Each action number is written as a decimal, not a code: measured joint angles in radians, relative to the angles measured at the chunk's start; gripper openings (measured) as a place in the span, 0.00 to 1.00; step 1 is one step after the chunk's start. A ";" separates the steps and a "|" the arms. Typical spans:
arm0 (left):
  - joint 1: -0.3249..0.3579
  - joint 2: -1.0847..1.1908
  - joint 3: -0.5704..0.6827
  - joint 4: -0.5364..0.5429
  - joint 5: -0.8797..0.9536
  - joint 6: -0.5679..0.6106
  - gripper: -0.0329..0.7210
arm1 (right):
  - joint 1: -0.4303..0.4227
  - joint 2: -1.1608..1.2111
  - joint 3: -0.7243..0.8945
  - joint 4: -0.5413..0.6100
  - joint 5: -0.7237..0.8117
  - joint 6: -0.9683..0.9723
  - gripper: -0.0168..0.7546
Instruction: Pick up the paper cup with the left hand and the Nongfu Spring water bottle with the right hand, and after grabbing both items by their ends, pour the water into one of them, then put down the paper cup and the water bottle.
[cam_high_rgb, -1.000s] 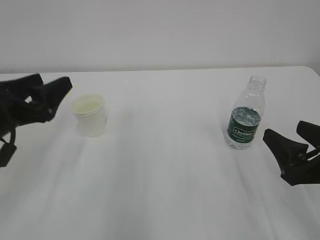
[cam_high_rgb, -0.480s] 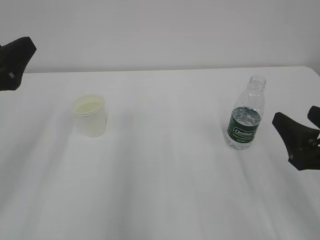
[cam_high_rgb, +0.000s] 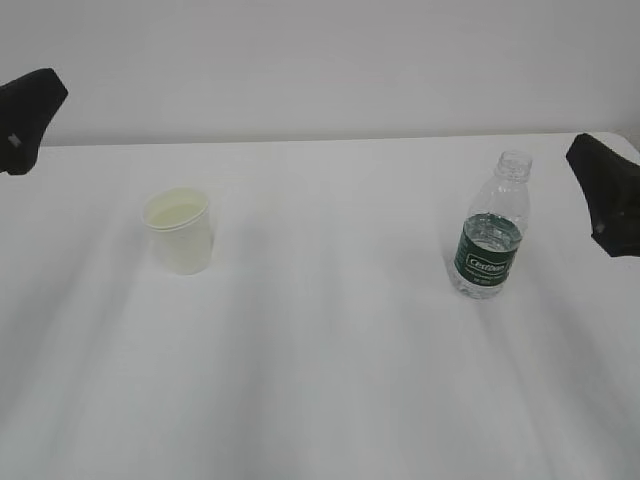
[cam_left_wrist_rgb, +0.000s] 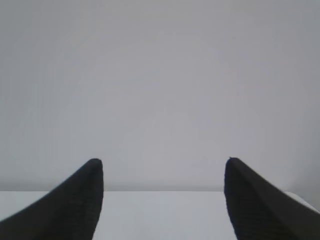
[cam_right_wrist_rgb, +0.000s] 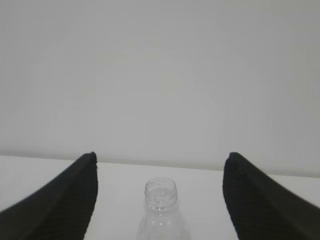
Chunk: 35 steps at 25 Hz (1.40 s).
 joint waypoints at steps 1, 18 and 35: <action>0.000 0.000 0.000 -0.008 0.000 -0.002 0.76 | 0.000 -0.004 -0.010 0.002 0.010 0.004 0.79; 0.000 -0.024 -0.018 -0.107 -0.024 -0.025 0.76 | 0.000 -0.067 -0.172 0.000 0.215 0.056 0.79; 0.000 -0.252 -0.018 -0.149 0.024 -0.046 0.74 | 0.000 -0.335 -0.284 -0.043 0.479 0.085 0.79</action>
